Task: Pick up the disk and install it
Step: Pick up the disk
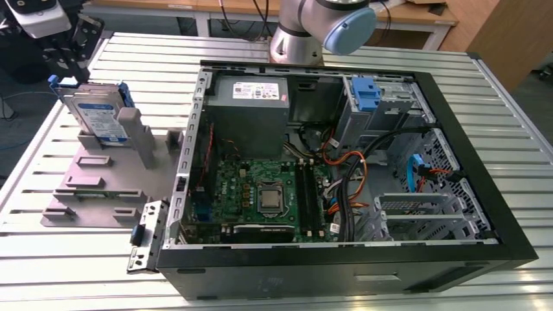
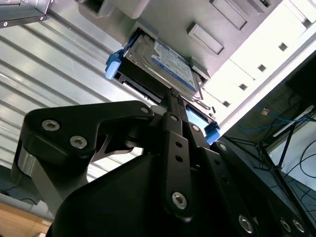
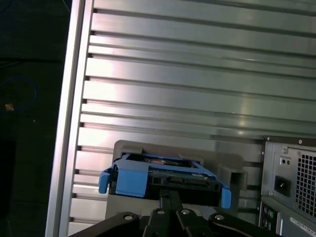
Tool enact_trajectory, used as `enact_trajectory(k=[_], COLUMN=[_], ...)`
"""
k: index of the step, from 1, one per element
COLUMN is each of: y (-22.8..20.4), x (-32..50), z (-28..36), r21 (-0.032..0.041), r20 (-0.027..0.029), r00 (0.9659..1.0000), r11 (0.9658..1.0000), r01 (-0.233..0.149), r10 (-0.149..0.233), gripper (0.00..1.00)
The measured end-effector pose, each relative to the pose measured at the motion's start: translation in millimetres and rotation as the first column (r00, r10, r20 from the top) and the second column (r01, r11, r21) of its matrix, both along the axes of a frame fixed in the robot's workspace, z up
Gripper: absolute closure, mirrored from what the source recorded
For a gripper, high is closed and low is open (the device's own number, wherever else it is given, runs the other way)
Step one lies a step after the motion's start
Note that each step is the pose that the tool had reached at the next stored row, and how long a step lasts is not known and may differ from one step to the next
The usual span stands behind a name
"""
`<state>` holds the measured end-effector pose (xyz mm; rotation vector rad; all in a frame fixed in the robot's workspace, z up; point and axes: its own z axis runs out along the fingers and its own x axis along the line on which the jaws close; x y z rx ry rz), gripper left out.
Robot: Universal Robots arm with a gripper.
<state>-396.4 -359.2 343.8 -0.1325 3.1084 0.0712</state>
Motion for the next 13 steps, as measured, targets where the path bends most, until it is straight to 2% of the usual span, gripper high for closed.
enact_trajectory(k=[5, 13], y=[0.0, 0.0], x=[0.0, 0.0], z=[0.0, 0.0], r21=[0.0000, 0.0000], r20=[0.0000, 0.0000], r00=[0.9992, 0.9958], r11=[0.9992, 0.9958], r01=[-0.039, -0.091], r10=[0.039, 0.091], gripper=[0.89, 0.89])
